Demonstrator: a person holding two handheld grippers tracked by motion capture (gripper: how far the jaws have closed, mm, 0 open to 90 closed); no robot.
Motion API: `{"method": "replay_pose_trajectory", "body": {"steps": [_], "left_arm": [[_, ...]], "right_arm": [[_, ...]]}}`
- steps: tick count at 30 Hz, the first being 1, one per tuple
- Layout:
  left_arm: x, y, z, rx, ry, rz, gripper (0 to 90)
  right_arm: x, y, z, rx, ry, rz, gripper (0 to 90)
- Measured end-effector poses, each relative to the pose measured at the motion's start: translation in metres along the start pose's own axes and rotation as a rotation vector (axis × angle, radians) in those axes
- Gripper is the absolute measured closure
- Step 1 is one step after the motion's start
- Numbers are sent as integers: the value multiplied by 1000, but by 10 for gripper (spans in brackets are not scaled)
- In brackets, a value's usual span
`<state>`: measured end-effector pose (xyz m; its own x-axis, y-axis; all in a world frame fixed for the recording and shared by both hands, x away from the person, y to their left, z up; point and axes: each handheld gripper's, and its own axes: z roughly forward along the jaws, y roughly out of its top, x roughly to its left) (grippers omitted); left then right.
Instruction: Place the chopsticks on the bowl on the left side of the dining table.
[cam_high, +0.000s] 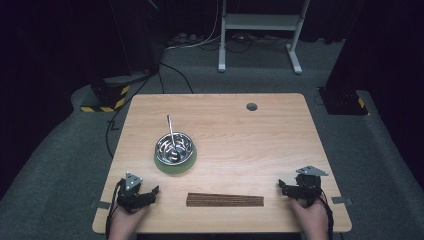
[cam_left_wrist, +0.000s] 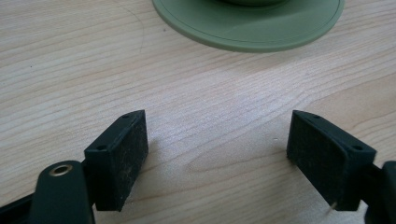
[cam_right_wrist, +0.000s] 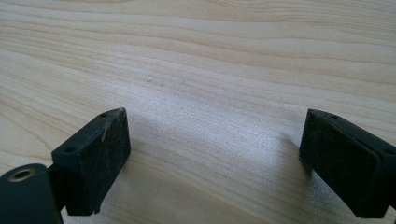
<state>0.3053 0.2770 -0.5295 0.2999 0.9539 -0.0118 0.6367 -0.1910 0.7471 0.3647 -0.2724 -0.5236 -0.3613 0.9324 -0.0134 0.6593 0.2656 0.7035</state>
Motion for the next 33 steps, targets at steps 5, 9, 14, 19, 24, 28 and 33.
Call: {"method": "replay_pose_trajectory", "body": {"steps": [5, 9, 14, 19, 24, 28, 33], "left_arm": [[0, 0, 0, 0, 2, -1, 209], [0, 0, 0, 0, 3, -2, 211], [-1, 0, 0, -3, 2, 0, 215], [0, 0, 0, -2, -1, -2, 215], [-1, 0, 0, 1, 7, -5, 209], [-1, 0, 0, 7, 8, -3, 191], [2, 5, 1, 38, 7, 18, 156]], "right_arm": [[-1, 0, -1, 8, 4, 4, 98], [0, 1, 0, -7, -5, 34, 97], [7, 1, 0, 7, 8, 6, 108], [8, 1, 0, 5, 13, -6, 108], [7, 1, -1, 1, 13, -10, 109], [9, 0, 0, -1, 6, -4, 110], [8, 0, 0, -7, 2, -15, 117]]}}
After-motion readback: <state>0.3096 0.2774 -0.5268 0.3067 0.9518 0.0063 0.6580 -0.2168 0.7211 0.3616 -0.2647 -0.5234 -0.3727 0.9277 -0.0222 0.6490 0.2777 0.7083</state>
